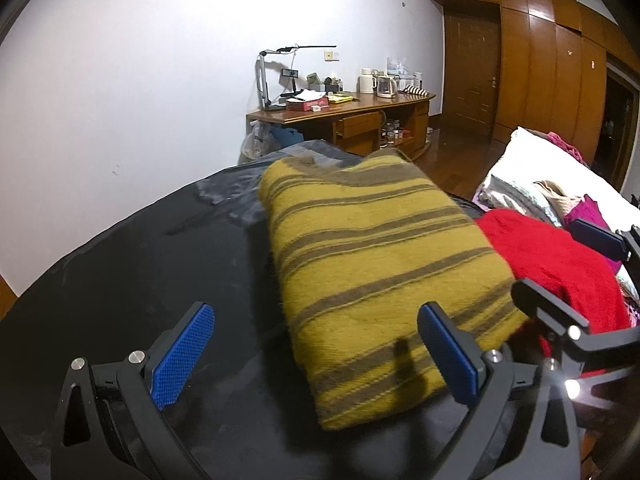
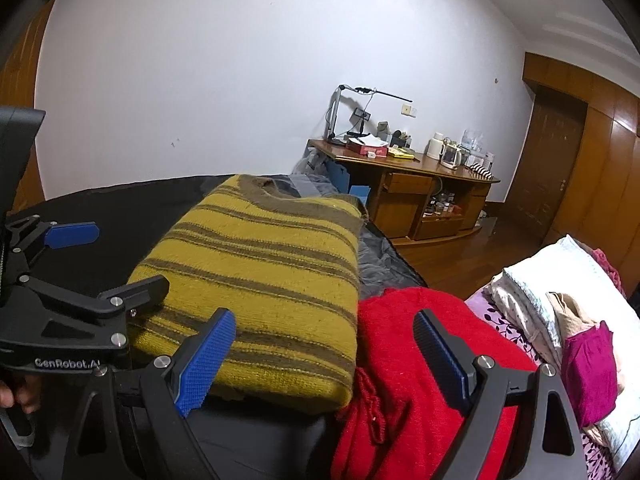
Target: Fold clothes
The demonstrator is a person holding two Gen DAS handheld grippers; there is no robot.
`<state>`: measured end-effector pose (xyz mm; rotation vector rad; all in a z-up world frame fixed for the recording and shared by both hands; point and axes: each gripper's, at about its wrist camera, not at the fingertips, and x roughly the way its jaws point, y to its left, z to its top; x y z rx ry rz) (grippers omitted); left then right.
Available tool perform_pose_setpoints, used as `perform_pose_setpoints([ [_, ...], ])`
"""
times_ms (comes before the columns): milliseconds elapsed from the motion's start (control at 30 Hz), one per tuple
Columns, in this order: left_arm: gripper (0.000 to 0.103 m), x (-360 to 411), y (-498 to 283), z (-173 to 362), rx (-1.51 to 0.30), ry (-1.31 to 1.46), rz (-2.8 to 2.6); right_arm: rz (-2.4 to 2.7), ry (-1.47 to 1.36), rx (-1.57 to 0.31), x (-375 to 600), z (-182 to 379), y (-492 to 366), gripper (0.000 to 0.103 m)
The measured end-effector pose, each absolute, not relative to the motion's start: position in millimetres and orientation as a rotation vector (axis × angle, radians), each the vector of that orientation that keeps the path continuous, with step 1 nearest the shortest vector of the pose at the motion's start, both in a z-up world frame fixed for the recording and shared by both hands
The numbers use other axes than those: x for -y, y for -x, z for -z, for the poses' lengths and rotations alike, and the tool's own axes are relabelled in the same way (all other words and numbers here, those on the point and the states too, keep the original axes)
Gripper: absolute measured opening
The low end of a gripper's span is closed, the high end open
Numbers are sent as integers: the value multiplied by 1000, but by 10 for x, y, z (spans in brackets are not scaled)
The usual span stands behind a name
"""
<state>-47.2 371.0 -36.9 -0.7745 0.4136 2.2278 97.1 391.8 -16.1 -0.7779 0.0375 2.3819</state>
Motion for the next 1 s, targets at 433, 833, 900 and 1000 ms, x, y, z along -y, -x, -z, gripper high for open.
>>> perform_pose_setpoints([
  [433,102,-3701,536,353,-396,818,-2229,-2377,753,-47,-3946,131,-1029,92],
  [833,102,-3642,594,305,-398,819,-2273,-2375,743,-47,-3939,103,-1026,92],
  [900,102,-3632,595,293,-393,819,-2270,-2376,739,-50,-3941,96,-1032,92],
  [1000,102,-3620,587,277,-383,809,-2261,-2377,735,-52,-3938,90,-1034,92],
])
